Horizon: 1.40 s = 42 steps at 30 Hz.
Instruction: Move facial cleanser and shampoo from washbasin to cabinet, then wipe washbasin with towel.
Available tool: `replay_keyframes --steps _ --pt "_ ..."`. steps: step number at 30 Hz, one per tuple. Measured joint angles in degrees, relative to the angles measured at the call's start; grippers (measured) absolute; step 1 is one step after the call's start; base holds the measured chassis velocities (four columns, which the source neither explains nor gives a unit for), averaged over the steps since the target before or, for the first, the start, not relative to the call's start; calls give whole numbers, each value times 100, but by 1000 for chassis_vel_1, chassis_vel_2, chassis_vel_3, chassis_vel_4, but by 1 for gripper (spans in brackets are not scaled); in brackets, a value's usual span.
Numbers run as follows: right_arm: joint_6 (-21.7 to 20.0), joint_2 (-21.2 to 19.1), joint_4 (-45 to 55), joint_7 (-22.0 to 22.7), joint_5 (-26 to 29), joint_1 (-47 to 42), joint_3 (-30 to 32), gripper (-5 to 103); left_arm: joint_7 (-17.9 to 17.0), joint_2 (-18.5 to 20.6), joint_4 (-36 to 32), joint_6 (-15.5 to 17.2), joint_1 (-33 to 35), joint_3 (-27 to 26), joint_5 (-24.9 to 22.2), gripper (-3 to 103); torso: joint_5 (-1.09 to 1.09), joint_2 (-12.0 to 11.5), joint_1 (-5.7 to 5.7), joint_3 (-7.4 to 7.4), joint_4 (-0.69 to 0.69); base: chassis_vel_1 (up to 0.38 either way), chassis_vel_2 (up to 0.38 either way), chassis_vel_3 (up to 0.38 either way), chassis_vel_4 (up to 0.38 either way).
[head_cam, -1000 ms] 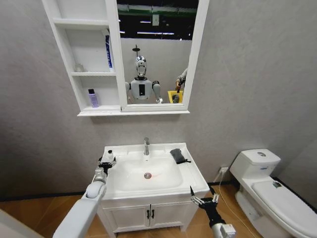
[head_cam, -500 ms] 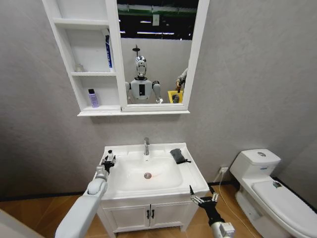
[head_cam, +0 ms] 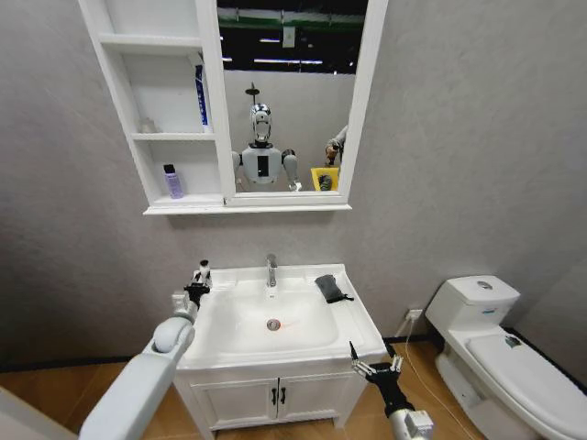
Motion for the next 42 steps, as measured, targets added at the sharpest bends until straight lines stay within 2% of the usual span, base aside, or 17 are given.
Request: replay_keyframes --steps 1,3,4,5,6,7,8,9,11,14,16,17,20,24,28,33,42 --pt "0 0 0 0 0 0 0 100 0 0 0 0 0 0 0 30 0 0 0 0 0 0 0 0 0" --pt "-17 4 19 1 -26 16 -19 100 -583 688 -826 776 -302 -13 -1086 30 2 0 1 0 -1 0 0 0 0" --pt "-27 7 27 1 -41 27 -33 100 -876 1032 -1294 1271 -528 -35 -1879 30 2 0 0 0 3 0 0 0 0" --pt "-34 13 35 1 -54 34 -45 100 -1060 1327 -1580 1678 -791 -57 -2498 30 1 1 -1 -1 1 0 0 0 0" --pt "-34 13 35 1 -54 34 -45 100 -1060 1327 -1580 1678 -791 -57 -2498 30 1 1 -1 -1 1 0 0 0 0" --pt "-41 18 36 1 -60 32 -54 100 -1111 1553 -1715 1933 -1052 -59 -2869 30 -1 1 -1 -1 0 0 0 0 0" --pt "-41 18 36 1 -60 32 -54 100 -1111 1553 -1715 1933 -1052 -59 -2869 30 -1 1 -1 -1 0 0 0 0 0" --pt "-46 29 37 1 -70 33 -76 100 -1098 1800 -1783 2173 -1480 -31 -3228 30 1 1 -1 -1 0 0 0 0 0" --pt "-51 50 37 0 -108 41 -113 100 -985 2010 -1639 2430 -2272 198 -3709 30 1 1 -1 -1 0 0 0 0 0" --pt "-55 63 38 0 -124 42 -135 100 -917 2021 -1453 2522 -2694 391 -3819 30 -2 1 -1 0 0 0 0 0 0" --pt "-67 89 59 -5 -140 44 -151 100 -828 1865 -785 2640 -3700 959 -3863 30 -1 1 0 0 -1 0 0 0 0" --pt "-67 89 59 -5 -140 44 -151 100 -828 1865 -785 2640 -3700 959 -3863 30 -1 1 0 0 -1 0 0 0 0" --pt "-68 95 67 -7 -140 37 -133 100 -706 1533 8 2753 -4547 1450 -3821 30 2 1 0 1 -2 0 0 0 0" --pt "-67 93 111 -8 -55 32 -42 100 -480 1140 730 2785 -5089 1816 -3565 30 1 1 1 1 0 0 0 0 0" --pt "-47 75 84 -8 21 60 27 100 -291 732 1334 2737 -5402 2143 -3256 30 1 1 1 1 -1 0 0 0 0" --pt "-2 70 18 -6 59 58 50 100 -148 293 1905 2670 -5520 2262 -2920 30 1 0 2 2 -1 0 0 0 0" --pt "15 84 -17 -4 69 112 55 100 -44 -7 2185 2574 -5450 2121 -2555 30 0 0 1 0 -1 0 0 0 0"
